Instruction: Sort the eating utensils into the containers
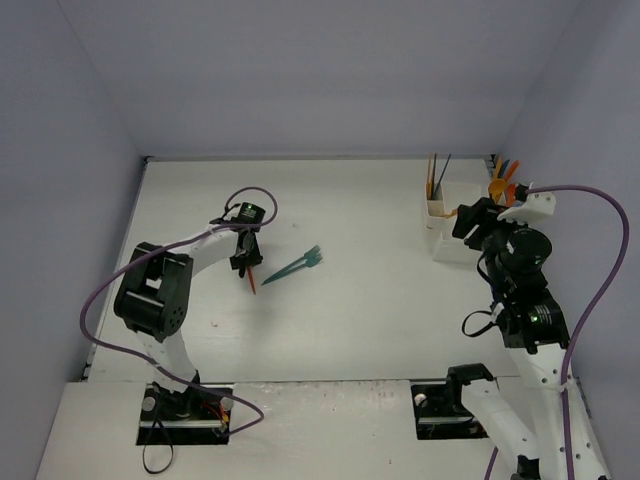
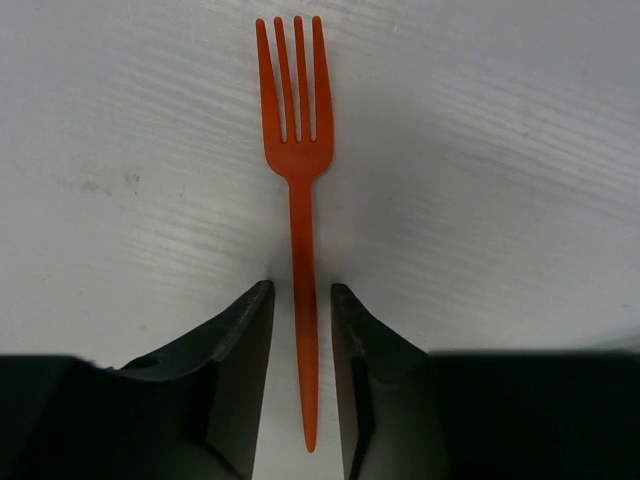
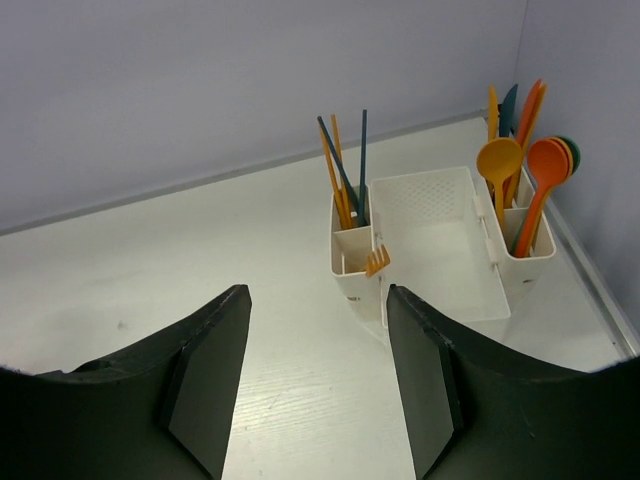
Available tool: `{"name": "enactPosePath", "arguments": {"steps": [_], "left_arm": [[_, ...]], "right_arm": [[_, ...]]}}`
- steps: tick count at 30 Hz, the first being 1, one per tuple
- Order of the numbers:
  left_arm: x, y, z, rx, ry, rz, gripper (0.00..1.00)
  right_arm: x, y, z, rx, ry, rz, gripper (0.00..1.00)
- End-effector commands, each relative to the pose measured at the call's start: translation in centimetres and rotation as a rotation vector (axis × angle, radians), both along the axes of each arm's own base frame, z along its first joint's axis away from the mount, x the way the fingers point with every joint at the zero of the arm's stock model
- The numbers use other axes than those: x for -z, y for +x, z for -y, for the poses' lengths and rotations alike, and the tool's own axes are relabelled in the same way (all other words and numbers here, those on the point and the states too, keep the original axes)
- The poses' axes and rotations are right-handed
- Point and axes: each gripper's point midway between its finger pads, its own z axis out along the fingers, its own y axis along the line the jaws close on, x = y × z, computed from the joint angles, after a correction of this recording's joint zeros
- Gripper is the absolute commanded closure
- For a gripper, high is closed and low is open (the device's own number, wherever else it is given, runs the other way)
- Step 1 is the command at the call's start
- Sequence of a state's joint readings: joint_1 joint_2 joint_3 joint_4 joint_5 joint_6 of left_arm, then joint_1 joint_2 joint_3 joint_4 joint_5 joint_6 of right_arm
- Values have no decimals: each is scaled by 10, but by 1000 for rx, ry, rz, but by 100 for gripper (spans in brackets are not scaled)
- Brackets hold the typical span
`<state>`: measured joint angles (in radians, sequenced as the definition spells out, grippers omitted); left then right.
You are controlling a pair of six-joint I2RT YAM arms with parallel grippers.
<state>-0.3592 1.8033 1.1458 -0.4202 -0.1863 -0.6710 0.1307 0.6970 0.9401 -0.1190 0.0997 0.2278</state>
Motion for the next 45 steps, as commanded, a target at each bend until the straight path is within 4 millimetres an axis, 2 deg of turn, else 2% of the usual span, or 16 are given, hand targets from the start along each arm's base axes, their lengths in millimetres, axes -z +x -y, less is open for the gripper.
{"name": "enactPosePath", "arguments": {"steps": [1, 3, 4, 7, 9, 13, 14, 16, 18, 21, 25, 31, 34, 41, 45], "left_arm": [[-6, 13, -7, -29, 35, 23, 91], [-8, 14, -8, -17, 46, 21, 100], [-12, 14, -8, -6, 49, 26, 100], [-36, 20, -5, 44, 38, 88, 100], [-62, 26, 2, 110, 22, 173, 100], [-119, 28, 34, 313, -53, 374, 100], [-140, 25, 48, 405, -79, 457, 100], [-177, 16, 71, 550, -102, 601, 100], [-208, 0, 100, 721, -137, 716, 100], [-245, -22, 127, 885, -158, 842, 100], [-275, -45, 151, 1013, -205, 927, 100], [-296, -67, 172, 1145, -235, 970, 100], [-291, -76, 177, 1183, -219, 936, 100], [-293, -82, 180, 1192, -213, 936, 100], [-295, -86, 184, 1212, -213, 937, 100]], "right_arm": [[-11, 1, -12, -66, 6, 25, 45], [-13, 1, -18, -107, -1, 23, 45], [-13, 2, -24, -139, -5, 19, 45], [-18, 6, -36, -205, -8, 16, 45], [-17, 12, -53, -298, 1, -4, 45], [-29, 17, -89, -490, 48, -20, 45], [-31, 17, -102, -548, 69, -31, 45], [-28, 19, -123, -631, 91, -64, 45], [-32, 18, -146, -698, 93, -74, 45], [-30, 20, -177, -783, 114, -113, 45], [-27, 15, -217, -856, 128, -153, 45], [-26, 12, -254, -903, 102, -165, 46], [-23, 14, -264, -890, 81, -169, 46], [-14, 27, -265, -798, 40, -174, 48], [-8, 31, -262, -754, 23, -179, 57]]}}
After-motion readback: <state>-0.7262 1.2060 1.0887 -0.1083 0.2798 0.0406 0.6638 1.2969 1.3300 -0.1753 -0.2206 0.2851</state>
